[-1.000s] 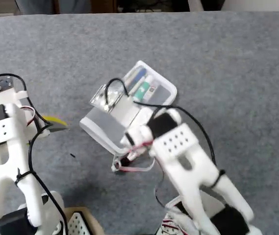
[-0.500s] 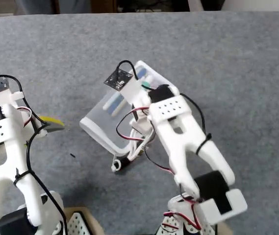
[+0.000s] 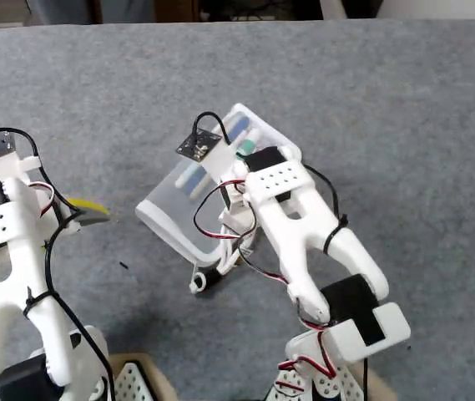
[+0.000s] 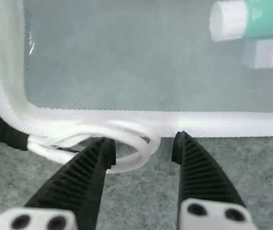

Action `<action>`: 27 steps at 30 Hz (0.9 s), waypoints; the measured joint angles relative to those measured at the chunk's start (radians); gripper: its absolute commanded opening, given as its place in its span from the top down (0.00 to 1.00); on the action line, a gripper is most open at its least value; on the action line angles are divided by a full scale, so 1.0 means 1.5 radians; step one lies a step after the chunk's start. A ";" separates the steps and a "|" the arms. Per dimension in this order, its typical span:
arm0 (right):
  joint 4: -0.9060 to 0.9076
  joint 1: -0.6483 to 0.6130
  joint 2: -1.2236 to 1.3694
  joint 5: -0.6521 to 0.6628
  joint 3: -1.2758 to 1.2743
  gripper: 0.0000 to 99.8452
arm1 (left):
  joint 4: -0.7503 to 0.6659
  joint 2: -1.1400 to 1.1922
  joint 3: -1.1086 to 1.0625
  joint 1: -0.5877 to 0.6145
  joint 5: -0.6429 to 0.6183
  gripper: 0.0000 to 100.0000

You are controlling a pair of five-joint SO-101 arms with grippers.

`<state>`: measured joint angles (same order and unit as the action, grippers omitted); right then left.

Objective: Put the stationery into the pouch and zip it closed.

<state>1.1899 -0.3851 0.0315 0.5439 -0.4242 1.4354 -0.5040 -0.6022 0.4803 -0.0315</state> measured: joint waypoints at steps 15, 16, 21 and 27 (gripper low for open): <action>-0.024 0.002 0.000 0.032 0.004 0.99 | 0.000 0.000 0.000 0.000 0.000 0.57; -0.025 0.002 0.000 0.032 0.004 0.99 | 0.000 0.000 0.000 0.000 0.000 0.57; -0.013 0.002 -0.008 0.033 0.040 0.99 | 0.000 0.000 0.000 0.000 0.000 0.57; 0.016 0.033 -0.095 0.006 0.102 0.99 | 0.000 0.000 0.000 0.000 0.000 0.57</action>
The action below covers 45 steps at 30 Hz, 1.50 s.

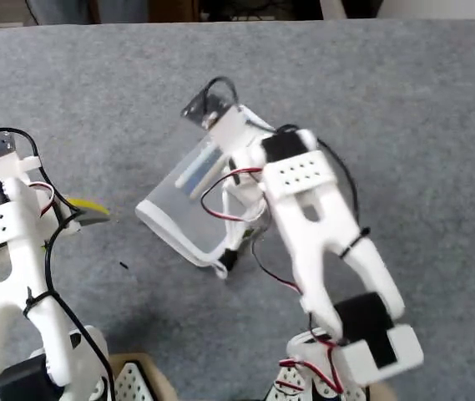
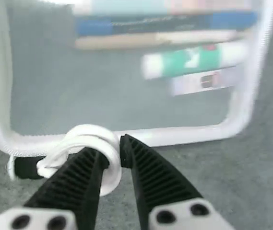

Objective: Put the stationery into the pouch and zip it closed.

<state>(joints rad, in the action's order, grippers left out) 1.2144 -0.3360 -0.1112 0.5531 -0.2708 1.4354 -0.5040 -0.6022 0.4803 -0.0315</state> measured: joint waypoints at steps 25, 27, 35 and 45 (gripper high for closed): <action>0.054 0.006 -0.247 -0.042 0.344 0.99 | 0.077 0.000 0.000 -0.037 0.000 0.58; 0.054 0.006 -0.247 -0.042 0.383 0.99 | 0.077 0.000 0.000 -0.037 0.000 0.58; 0.054 0.010 -0.247 -0.042 0.491 0.99 | 0.077 0.000 0.000 -0.037 0.000 0.57; -0.039 0.092 -0.247 -0.042 0.519 0.99 | 0.101 -0.130 0.000 -0.126 0.000 0.57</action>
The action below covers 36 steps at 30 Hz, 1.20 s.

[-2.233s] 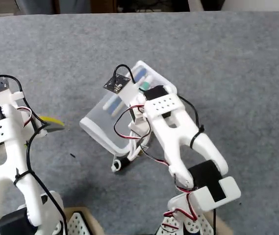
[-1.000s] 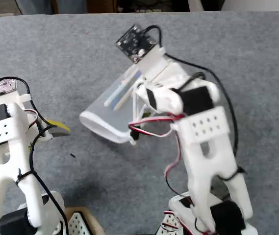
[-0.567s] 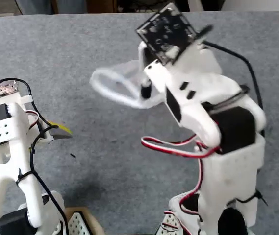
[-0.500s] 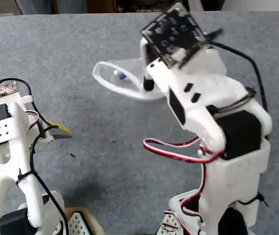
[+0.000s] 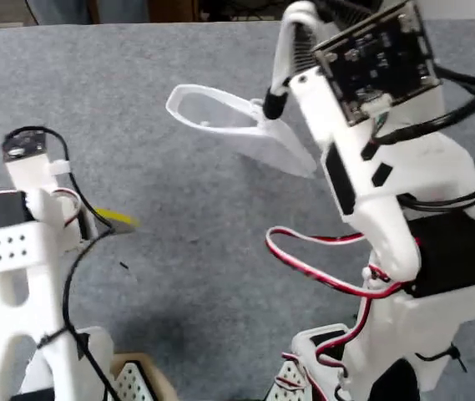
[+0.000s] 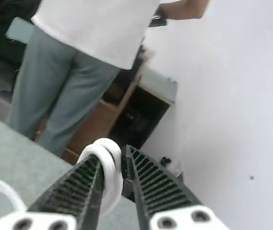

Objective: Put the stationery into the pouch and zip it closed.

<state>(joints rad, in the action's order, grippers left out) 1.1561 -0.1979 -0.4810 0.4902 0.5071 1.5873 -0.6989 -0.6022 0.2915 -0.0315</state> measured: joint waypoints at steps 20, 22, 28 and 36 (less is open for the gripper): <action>-0.036 0.015 -0.003 0.000 0.141 0.99 | 0.042 -0.008 0.085 -0.114 -0.033 0.58; -0.036 0.015 -0.004 0.000 0.141 0.99 | 0.042 -0.008 0.085 -0.116 -0.033 0.58; -0.036 0.014 -0.004 -0.013 0.135 0.99 | 0.042 -0.008 0.085 -0.117 -0.033 0.57; -0.036 0.015 -0.004 -0.030 0.117 0.99 | 0.042 -0.008 0.085 -0.117 -0.033 0.57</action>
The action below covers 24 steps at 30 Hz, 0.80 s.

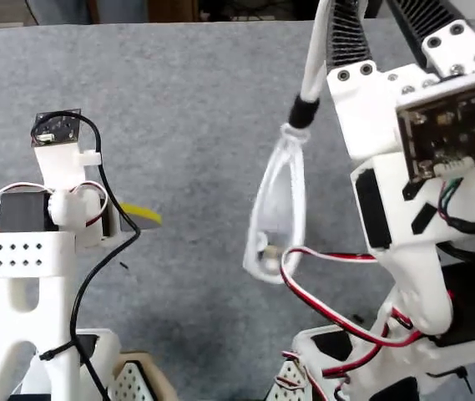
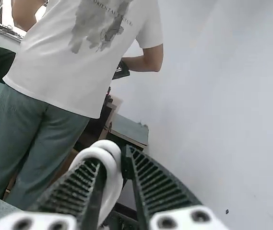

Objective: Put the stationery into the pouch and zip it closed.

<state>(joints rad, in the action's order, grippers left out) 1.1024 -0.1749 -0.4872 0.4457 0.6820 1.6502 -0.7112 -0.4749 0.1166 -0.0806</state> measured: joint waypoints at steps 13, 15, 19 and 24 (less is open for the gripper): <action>0.000 0.000 0.000 -0.004 0.000 0.99 | 0.000 0.000 0.000 0.000 0.000 0.57; 0.000 0.000 0.000 -0.004 0.000 0.99 | 0.000 0.000 0.000 0.000 0.000 0.57; -0.011 0.024 0.000 -0.004 -0.003 0.99 | 0.000 0.000 0.000 0.000 0.000 0.57; -0.066 0.110 0.000 -0.004 -0.004 0.99 | 0.008 0.000 0.000 0.000 0.000 0.57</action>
<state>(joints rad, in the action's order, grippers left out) 1.0027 -0.0092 -0.4872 0.4396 0.6759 1.6625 -0.7112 -0.4749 0.1166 -0.0806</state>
